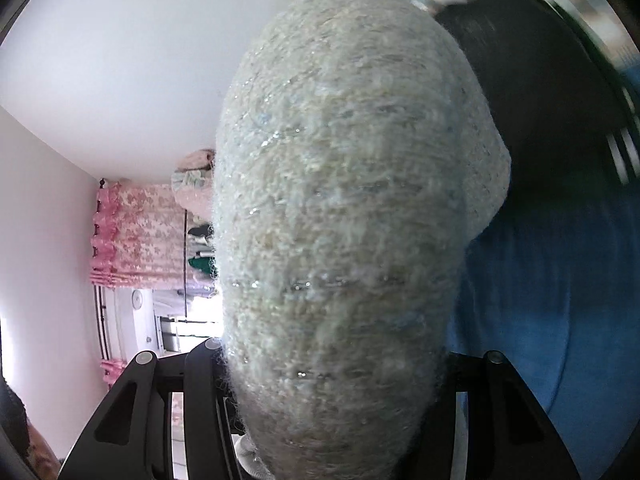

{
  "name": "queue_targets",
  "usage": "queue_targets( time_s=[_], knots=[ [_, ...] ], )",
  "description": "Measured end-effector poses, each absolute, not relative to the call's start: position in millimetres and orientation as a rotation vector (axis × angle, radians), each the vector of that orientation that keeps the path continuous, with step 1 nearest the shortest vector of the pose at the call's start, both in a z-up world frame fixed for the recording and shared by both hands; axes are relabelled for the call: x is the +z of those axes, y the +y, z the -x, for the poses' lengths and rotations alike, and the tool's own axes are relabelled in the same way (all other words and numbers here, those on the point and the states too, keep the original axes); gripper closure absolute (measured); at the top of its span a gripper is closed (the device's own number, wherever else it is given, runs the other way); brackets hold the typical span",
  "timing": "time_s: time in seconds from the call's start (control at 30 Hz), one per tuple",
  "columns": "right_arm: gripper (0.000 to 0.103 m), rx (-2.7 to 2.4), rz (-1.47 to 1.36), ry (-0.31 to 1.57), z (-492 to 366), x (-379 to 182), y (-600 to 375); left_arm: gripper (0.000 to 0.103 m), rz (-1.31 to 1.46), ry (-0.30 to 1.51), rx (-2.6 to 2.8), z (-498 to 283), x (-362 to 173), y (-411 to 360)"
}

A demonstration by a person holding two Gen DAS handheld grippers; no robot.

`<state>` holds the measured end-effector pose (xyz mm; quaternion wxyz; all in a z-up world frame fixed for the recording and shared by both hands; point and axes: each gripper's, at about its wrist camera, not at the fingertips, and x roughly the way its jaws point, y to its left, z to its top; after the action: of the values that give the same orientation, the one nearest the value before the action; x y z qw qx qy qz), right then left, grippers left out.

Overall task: Fold large clothes
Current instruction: 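Lower the folded cardigan onto the dark green garment and open both grippers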

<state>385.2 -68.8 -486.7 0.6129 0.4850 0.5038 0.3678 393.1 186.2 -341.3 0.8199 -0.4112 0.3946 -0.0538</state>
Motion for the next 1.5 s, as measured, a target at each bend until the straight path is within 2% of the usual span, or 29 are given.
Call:
queue_targets(
  time_s=[0.2, 0.37, 0.47, 0.6, 0.67, 0.73, 0.8, 0.87, 0.9, 0.97, 1.13, 1.23, 1.5],
  knots=[
    [0.05, 0.894, -1.119, 1.146, -495, -506, -146, 0.079, 0.856, 0.827, -0.149, -504, -372, 164],
    [0.049, 0.857, -1.138, 1.234, -580, -580, -179, 0.079, 0.841, 0.9, -0.128, -575, -436, 150],
    [0.048, 0.813, -1.149, 1.267, -600, -621, -190, 0.079, 0.831, 0.94, -0.11, -587, -464, 143],
    [0.042, 0.816, -1.148, 1.253, -619, -631, -197, 0.075, 0.799, 0.963, -0.108, -590, -469, 139],
    [0.029, 0.769, -1.062, 1.285, -610, -612, -179, 0.074, 0.741, 1.006, -0.093, -593, -462, 136],
    [0.025, 0.685, -0.929, 1.31, -612, -581, -161, 0.072, 0.663, 1.03, -0.082, -593, -454, 130],
    [0.016, 0.579, -0.763, 1.325, -601, -555, -156, 0.059, 0.552, 1.039, -0.043, -595, -448, 124],
    [0.014, 0.466, -0.595, 1.298, -585, -529, -150, 0.019, 0.409, 1.038, 0.023, -592, -435, 114],
    [0.012, 0.4, -0.501, 1.28, -574, -517, -144, 0.013, 0.349, 1.024, 0.044, -589, -429, 109],
    [0.008, 0.248, -0.306, 1.243, -548, -493, -129, 0.012, 0.239, 1.01, 0.101, -582, -418, 101],
    [0.007, -0.096, 0.066, 1.189, -479, -460, -99, 0.007, 0.038, 1.007, 0.178, -555, -392, 84],
    [0.006, -0.173, 0.101, 1.183, -451, -439, -92, 0.006, -0.014, 0.996, 0.168, -524, -364, 77],
    [0.005, -0.24, 0.034, 1.069, -335, -316, -57, 0.006, -0.026, 0.953, 0.084, -434, -271, 71]
  ],
)
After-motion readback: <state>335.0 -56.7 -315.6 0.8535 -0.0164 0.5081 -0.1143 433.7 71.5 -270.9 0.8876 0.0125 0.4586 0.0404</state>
